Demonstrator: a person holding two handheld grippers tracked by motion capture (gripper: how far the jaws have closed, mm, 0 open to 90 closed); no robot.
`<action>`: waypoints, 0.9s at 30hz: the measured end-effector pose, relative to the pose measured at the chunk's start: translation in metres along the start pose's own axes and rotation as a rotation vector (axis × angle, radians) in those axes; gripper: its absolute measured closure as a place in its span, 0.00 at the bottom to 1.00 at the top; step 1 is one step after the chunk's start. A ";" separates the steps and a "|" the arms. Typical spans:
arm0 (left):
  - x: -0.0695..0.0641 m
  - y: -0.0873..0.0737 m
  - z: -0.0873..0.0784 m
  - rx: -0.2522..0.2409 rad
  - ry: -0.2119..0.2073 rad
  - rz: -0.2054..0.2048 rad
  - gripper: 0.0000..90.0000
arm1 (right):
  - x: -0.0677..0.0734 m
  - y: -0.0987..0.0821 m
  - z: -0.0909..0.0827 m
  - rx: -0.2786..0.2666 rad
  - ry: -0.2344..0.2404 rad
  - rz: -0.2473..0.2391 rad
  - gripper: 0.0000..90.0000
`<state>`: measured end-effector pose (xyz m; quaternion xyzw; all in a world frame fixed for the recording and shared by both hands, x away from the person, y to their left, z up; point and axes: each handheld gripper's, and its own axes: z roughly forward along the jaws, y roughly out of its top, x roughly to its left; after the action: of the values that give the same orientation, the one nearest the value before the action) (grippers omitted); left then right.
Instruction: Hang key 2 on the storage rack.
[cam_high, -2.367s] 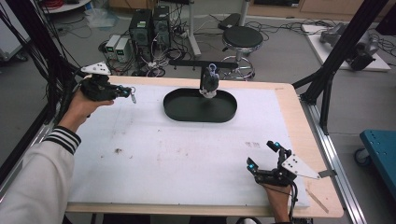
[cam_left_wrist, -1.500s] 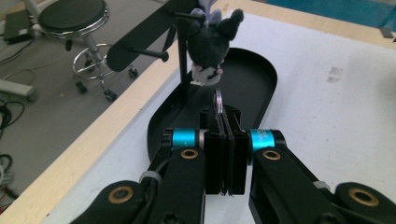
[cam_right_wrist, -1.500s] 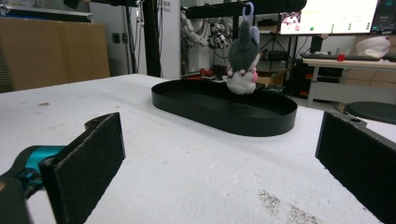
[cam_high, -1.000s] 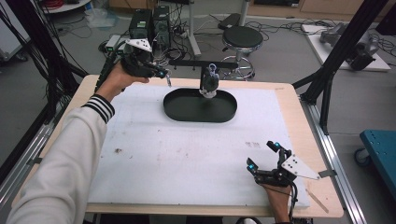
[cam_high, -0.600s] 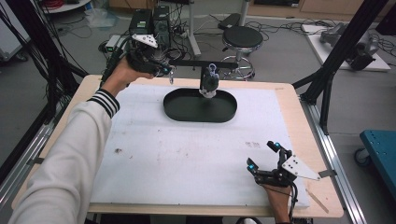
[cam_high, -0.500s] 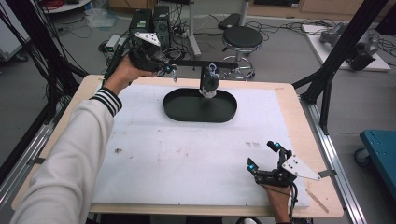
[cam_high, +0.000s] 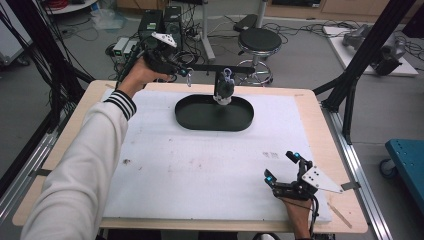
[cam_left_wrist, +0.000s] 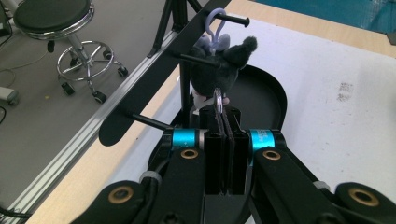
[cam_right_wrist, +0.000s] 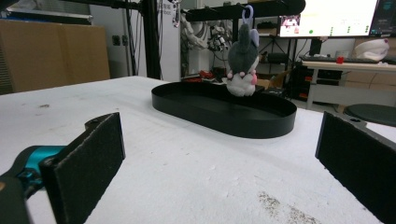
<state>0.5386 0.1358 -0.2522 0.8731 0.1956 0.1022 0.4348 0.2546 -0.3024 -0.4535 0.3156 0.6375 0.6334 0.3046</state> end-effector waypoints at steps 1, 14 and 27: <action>0.001 -0.001 0.001 0.000 -0.001 -0.004 0.98 | 0.000 0.000 0.000 0.000 0.000 0.000 0.01; 0.014 -0.010 0.011 0.017 0.006 -0.030 0.98 | -0.001 0.000 0.000 -0.002 -0.003 -0.005 0.01; 0.020 -0.013 0.013 0.012 0.002 -0.039 0.98 | -0.001 0.000 0.000 0.004 -0.002 -0.002 0.01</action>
<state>0.5575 0.1426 -0.2703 0.8715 0.2136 0.0935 0.4315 0.2549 -0.3030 -0.4534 0.3163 0.6389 0.6314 0.3051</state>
